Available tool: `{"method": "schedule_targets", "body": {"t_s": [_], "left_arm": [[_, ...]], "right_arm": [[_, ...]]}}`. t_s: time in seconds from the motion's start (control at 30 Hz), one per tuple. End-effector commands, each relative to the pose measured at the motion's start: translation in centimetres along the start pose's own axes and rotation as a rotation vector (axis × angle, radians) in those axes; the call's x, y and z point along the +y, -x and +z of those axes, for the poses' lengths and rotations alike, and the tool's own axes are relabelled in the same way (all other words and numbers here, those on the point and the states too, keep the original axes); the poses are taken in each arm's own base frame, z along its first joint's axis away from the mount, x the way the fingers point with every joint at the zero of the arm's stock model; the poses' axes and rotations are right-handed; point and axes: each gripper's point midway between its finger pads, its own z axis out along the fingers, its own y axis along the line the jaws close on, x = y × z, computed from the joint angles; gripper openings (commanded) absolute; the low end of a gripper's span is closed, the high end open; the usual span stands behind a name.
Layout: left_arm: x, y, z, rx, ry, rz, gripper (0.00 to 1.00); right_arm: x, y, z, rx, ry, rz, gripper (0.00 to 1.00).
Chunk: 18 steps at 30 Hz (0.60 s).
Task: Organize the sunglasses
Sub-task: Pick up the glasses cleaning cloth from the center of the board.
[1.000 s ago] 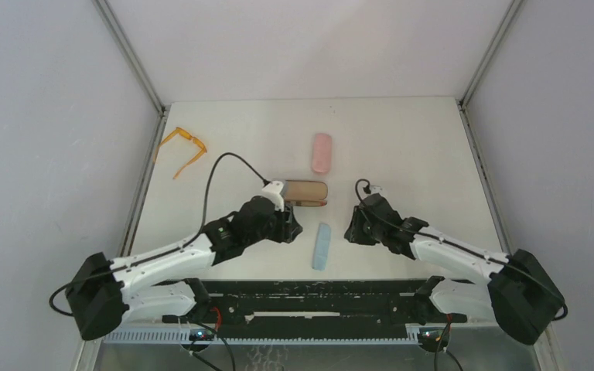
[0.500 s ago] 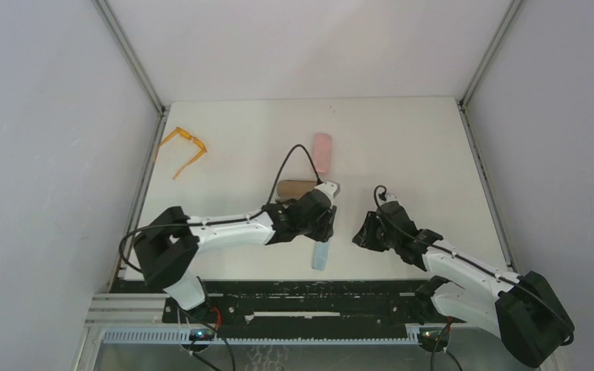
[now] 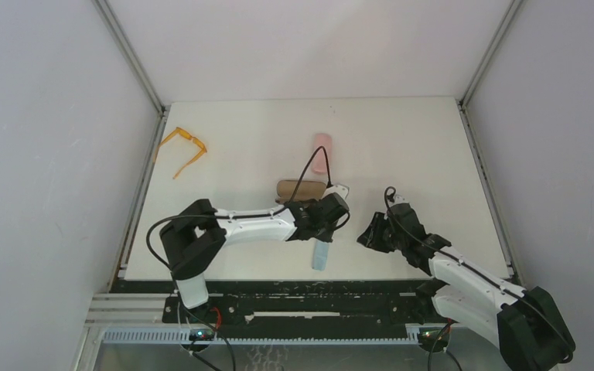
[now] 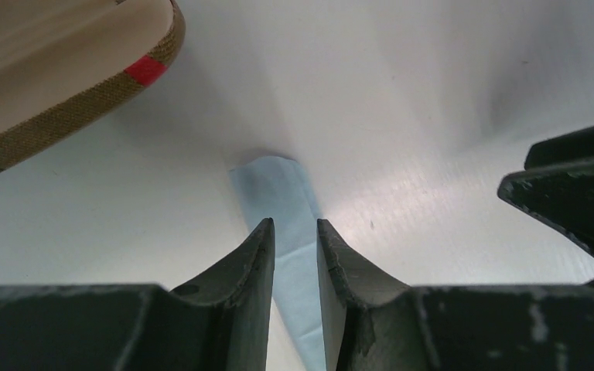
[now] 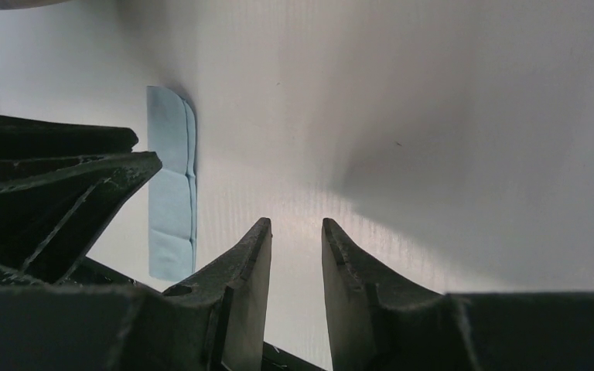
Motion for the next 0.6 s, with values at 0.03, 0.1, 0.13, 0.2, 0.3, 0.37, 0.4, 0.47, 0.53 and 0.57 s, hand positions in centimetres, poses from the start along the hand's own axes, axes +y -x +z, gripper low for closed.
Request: {"method": "schedule_targets", "body": {"t_s": [0.03,0.1,0.13,0.2,0.3,0.37,0.4,0.47,0.53,0.57], "left_arm": [[-0.2,2.2,0.3,-0.030,0.044,0.008,0.31],[-0.2,1.9,0.5,-0.022,0.045,0.011,0.31],[-0.2,1.9,0.6,-0.020,0.046,0.011,0.32],[-0.2,1.6,0.9,-0.012,0.049,0.014,0.33],[-0.2,1.3,1.2,0.002,0.054,0.016,0.34],[-0.2,1.0,1.4,0.009,0.053,0.017,0.34],[-0.1,0.9,1.4,0.014,0.054,0.018,0.35],[-0.1,0.7,1.6,0.019,0.053,0.019,0.36],[-0.1,0.5,1.7,0.025,0.055,0.020,0.36],[0.0,0.4,1.7,0.026,0.056,0.021,0.36]], "right_arm": [[0.9,0.9,-0.1,-0.031,0.051,-0.025,0.30],[0.9,0.9,-0.1,-0.032,0.055,-0.026,0.30],[0.8,0.8,-0.1,-0.030,0.054,-0.026,0.30],[0.8,0.9,-0.1,-0.030,0.053,-0.028,0.30],[0.7,0.8,-0.1,-0.026,0.053,-0.029,0.30],[0.8,0.8,-0.1,-0.027,0.056,-0.029,0.30],[0.8,0.8,-0.1,-0.026,0.058,-0.031,0.30],[0.7,0.8,-0.1,-0.024,0.056,-0.031,0.30],[0.8,0.7,-0.1,-0.020,0.058,-0.031,0.30],[0.7,0.7,0.0,-0.018,0.057,-0.033,0.30]]}}
